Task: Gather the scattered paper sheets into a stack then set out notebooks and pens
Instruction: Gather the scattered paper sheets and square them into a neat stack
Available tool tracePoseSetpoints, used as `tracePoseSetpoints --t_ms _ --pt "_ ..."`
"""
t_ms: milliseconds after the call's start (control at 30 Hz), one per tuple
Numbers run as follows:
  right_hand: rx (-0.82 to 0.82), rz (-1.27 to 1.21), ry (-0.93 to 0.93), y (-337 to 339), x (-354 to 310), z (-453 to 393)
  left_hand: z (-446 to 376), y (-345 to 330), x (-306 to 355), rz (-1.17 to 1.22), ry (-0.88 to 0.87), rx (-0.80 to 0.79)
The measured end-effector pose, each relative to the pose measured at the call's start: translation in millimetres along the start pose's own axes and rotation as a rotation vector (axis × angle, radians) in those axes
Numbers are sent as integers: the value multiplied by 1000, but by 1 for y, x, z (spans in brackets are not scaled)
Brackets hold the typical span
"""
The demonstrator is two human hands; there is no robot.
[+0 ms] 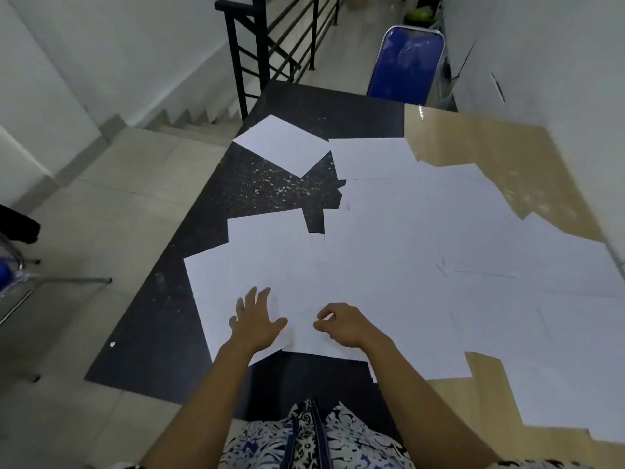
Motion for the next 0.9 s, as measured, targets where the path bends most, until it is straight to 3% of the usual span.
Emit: tracePoseSetpoints --t_ms 233,433,633,900 --pt "7 89 -4 -14 2 -12 -1 -25 -20 -406 -14 -120" --pt "179 53 -42 -20 -5 -37 -2 -23 -20 -454 -15 -141" --pt "199 23 -54 -19 0 -53 -3 -24 -23 -432 -32 -147" --pt "415 -552 -61 -14 3 -54 -5 -27 -24 -394 -36 -141"
Point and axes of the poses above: each hand's wrist, its own z-axis away from the middle knuckle, its own y-axis out of the back of the hand, x = y × z, the point moved 3 cm from there along -z, towards the middle knuckle, and after that the axes turned 14 degrees about y, right-handed, at the moved point
